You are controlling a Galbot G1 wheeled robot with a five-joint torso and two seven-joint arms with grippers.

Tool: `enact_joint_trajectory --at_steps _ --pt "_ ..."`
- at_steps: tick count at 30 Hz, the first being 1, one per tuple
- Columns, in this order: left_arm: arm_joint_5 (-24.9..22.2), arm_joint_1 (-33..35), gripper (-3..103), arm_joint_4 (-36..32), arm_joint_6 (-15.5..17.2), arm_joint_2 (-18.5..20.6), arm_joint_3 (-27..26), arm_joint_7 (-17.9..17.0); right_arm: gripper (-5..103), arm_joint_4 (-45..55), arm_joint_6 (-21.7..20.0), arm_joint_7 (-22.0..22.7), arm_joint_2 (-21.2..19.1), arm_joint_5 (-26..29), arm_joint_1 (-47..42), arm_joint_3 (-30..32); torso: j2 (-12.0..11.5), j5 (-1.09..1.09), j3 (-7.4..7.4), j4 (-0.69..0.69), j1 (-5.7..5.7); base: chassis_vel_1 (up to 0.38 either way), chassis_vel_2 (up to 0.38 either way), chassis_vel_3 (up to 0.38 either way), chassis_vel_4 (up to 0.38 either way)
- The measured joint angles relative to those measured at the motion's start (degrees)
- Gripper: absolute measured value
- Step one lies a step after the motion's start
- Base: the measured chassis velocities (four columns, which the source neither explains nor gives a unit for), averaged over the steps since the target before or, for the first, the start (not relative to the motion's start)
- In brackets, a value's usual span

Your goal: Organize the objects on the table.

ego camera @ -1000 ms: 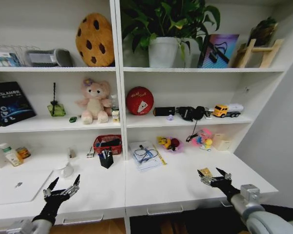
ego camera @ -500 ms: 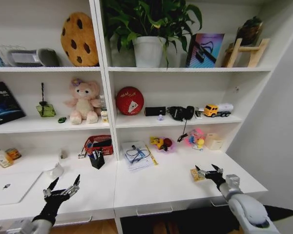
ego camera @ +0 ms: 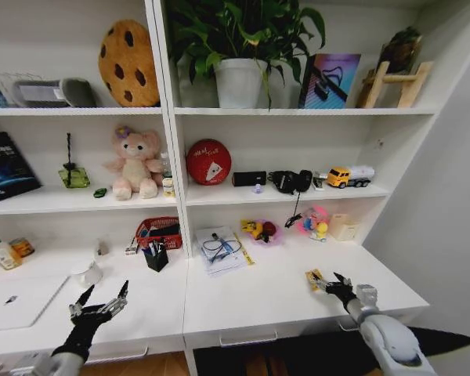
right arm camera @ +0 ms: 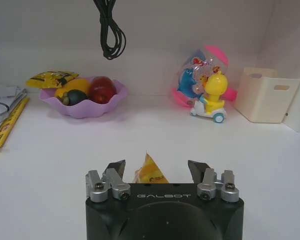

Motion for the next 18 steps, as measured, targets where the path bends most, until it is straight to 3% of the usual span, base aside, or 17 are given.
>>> enact_joint_trajectory --at_steps 2,6,8,10,13,14,18 --pt "0.0 0.0 100 0.0 0.0 0.0 0.0 0.0 60 -0.5 0.1 -0.5 -0.2 -0.2 0.6 -0.3 0.0 0.00 0.00 0.00 0.00 0.000 0.000 0.000 0.000" --pt "0.0 0.0 100 0.0 0.0 0.0 0.0 0.0 54 -1.0 0.2 -0.7 -0.4 -0.2 1.1 -0.4 0.0 0.00 0.00 0.00 0.00 0.000 0.000 0.000 0.000" --pt "0.0 0.0 100 0.0 0.0 0.0 0.0 0.0 38 -1.7 0.2 -0.8 -0.7 0.3 1.8 -0.5 0.0 0.00 0.00 0.00 0.00 0.000 0.000 0.000 0.000" --pt "0.0 0.0 100 0.0 0.0 0.0 0.0 0.0 38 -1.8 0.2 -0.9 -0.8 0.4 1.8 -0.4 0.0 0.00 0.00 0.00 0.00 0.000 0.000 0.000 0.000" --pt "0.0 0.0 100 0.0 0.0 0.0 0.0 0.0 21 -2.1 0.3 -1.4 -1.3 0.6 1.7 -0.2 0.0 0.00 0.00 0.00 0.00 0.000 0.000 0.000 0.000" --pt "0.0 0.0 100 0.0 0.0 0.0 0.0 0.0 21 -2.1 0.3 -1.4 -1.3 0.6 1.7 -0.2 0.0 0.00 0.00 0.00 0.00 0.000 0.000 0.000 0.000" --pt "0.0 0.0 100 0.0 0.0 0.0 0.0 0.0 5 -2.3 0.5 -1.9 -1.3 0.6 1.7 -0.1 0.0 0.00 0.00 0.00 0.00 0.000 0.000 0.000 0.000"
